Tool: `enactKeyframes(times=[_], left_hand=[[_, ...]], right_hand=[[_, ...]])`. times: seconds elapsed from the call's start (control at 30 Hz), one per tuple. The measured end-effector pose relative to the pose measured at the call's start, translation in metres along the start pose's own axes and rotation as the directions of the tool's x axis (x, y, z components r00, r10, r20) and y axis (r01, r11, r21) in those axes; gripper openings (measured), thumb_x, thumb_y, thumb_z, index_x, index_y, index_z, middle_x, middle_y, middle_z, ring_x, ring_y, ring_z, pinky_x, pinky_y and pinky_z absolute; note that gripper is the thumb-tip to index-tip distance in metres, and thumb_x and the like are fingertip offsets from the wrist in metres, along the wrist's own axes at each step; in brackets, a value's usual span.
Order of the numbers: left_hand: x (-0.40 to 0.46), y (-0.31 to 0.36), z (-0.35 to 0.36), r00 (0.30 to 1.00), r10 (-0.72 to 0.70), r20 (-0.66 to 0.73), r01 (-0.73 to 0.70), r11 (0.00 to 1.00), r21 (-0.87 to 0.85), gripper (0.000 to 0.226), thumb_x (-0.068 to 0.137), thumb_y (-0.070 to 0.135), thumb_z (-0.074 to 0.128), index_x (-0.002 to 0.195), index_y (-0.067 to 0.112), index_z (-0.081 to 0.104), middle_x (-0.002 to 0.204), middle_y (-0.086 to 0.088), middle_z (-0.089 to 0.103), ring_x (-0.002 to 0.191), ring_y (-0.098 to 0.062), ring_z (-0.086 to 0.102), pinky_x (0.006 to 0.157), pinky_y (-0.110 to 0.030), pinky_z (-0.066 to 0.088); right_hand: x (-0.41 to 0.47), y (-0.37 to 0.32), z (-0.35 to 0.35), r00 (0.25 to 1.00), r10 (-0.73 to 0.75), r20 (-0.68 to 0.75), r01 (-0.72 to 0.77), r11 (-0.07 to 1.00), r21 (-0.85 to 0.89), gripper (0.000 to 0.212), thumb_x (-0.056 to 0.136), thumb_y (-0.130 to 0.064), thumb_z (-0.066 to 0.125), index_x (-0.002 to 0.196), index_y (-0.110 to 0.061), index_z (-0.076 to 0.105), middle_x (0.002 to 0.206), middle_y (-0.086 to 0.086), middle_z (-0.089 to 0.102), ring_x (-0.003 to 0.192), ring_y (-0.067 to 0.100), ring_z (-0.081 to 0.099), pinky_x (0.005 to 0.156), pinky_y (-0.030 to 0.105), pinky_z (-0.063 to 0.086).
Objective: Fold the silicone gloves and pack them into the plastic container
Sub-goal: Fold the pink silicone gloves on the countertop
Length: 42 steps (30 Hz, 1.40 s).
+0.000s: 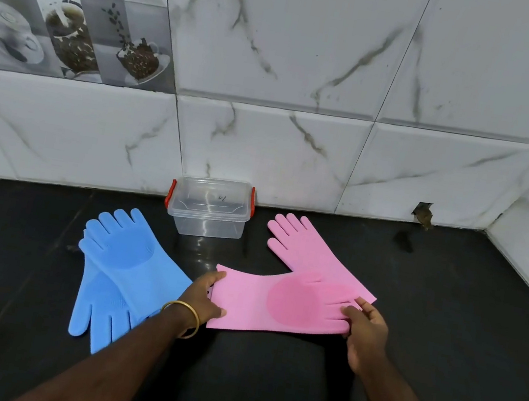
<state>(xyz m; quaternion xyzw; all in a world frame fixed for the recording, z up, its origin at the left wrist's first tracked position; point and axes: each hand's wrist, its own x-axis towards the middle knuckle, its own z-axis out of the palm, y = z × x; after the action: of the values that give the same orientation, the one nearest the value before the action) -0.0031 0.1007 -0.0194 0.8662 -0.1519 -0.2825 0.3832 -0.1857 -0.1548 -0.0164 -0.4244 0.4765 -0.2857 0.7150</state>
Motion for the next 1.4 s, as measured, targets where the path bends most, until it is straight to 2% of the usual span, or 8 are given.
enactKeyframes(times=[0.3, 0.43, 0.53, 0.77, 0.93, 1.1, 1.23, 1.4], left_hand=[[0.002, -0.005, 0.009, 0.996, 0.067, -0.060, -0.048, 0.960, 0.276, 0.090, 0.073, 0.035, 0.081, 0.147, 0.022, 0.031, 0.155, -0.001, 0.021, 0.136, -0.021, 0.038, 0.110, -0.033, 0.039], [-0.006, 0.004, 0.011, 0.953, 0.267, -0.146, -0.143, 0.817, 0.559, 0.074, 0.075, 0.053, 0.070, 0.140, 0.032, 0.042, 0.154, 0.004, 0.027, 0.138, -0.021, 0.033, 0.111, -0.036, 0.037], [-0.007, 0.010, 0.017, 0.944, 0.320, 0.085, -0.306, 0.745, 0.593, 0.063, 0.082, 0.050, 0.065, 0.140, 0.033, 0.046, 0.151, 0.007, 0.033, 0.136, -0.016, 0.034, 0.112, -0.032, 0.034], [-0.002, 0.016, 0.020, 0.936, 0.264, 0.235, -0.352, 0.747, 0.564, 0.057, 0.087, 0.038, 0.065, 0.140, 0.032, 0.046, 0.146, 0.007, 0.039, 0.134, -0.015, 0.035, 0.114, -0.032, 0.032], [0.000, 0.015, 0.019, 0.936, 0.259, 0.240, -0.351, 0.762, 0.544, 0.056, 0.085, 0.041, 0.066, 0.137, 0.036, 0.047, 0.147, 0.009, 0.038, 0.135, -0.014, 0.035, 0.114, -0.032, 0.032], [0.003, 0.021, 0.015, 0.934, 0.213, 0.287, -0.345, 0.751, 0.564, 0.057, 0.084, 0.042, 0.066, 0.136, 0.037, 0.044, 0.148, 0.008, 0.036, 0.135, -0.015, 0.035, 0.115, -0.034, 0.033], [0.005, 0.025, 0.015, 0.933, 0.169, 0.318, -0.334, 0.740, 0.584, 0.060, 0.082, 0.041, 0.067, 0.136, 0.036, 0.042, 0.148, 0.008, 0.033, 0.134, -0.016, 0.035, 0.113, -0.034, 0.034], [0.006, 0.033, 0.014, 0.927, 0.136, 0.348, -0.338, 0.704, 0.624, 0.064, 0.081, 0.040, 0.069, 0.137, 0.034, 0.039, 0.148, 0.004, 0.031, 0.134, -0.019, 0.034, 0.113, -0.035, 0.035]], right_hand=[[0.011, -0.001, -0.014, 0.974, -0.203, -0.102, 0.159, 0.931, -0.329, 0.041, 0.081, -0.012, 0.075, 0.120, -0.011, 0.060, 0.107, 0.010, 0.068, 0.092, 0.021, 0.065, 0.079, 0.037, 0.055], [0.032, -0.015, -0.014, 0.936, -0.343, -0.077, 0.152, 0.591, -0.792, 0.054, 0.084, -0.037, 0.069, 0.132, -0.015, 0.055, 0.127, 0.017, 0.058, 0.117, 0.035, 0.053, 0.100, 0.049, 0.045], [0.051, -0.027, -0.011, 0.955, -0.293, -0.031, 0.087, 0.381, -0.920, 0.070, 0.086, -0.044, 0.063, 0.145, -0.013, 0.042, 0.141, 0.019, 0.046, 0.130, 0.042, 0.040, 0.104, 0.051, 0.037], [0.083, -0.051, 0.004, 0.994, -0.103, -0.039, -0.013, 0.240, -0.971, 0.032, 0.077, -0.036, 0.064, 0.102, -0.017, 0.072, 0.115, 0.015, 0.064, 0.108, 0.033, 0.058, 0.089, 0.035, 0.042], [0.087, -0.067, 0.017, 0.976, -0.190, 0.103, 0.182, 0.468, -0.865, 0.021, 0.077, -0.015, 0.068, 0.058, -0.009, 0.060, 0.064, 0.008, 0.059, 0.063, 0.024, 0.053, 0.062, 0.031, 0.044], [0.082, -0.096, 0.041, 0.972, -0.178, 0.153, 0.233, 0.799, -0.554, 0.022, 0.085, -0.011, 0.070, 0.105, -0.007, 0.063, 0.099, 0.010, 0.062, 0.087, 0.023, 0.057, 0.069, 0.030, 0.046], [0.081, -0.124, 0.058, 0.971, -0.186, 0.149, 0.234, 0.856, -0.461, 0.025, 0.089, -0.006, 0.065, 0.114, -0.004, 0.065, 0.109, 0.012, 0.064, 0.094, 0.022, 0.057, 0.070, 0.029, 0.046], [0.076, -0.156, 0.080, 0.988, -0.004, 0.152, 0.065, 0.915, -0.399, 0.028, 0.093, -0.003, 0.057, 0.119, -0.005, 0.068, 0.096, 0.005, 0.061, 0.068, 0.013, 0.046, 0.077, 0.033, 0.050]])
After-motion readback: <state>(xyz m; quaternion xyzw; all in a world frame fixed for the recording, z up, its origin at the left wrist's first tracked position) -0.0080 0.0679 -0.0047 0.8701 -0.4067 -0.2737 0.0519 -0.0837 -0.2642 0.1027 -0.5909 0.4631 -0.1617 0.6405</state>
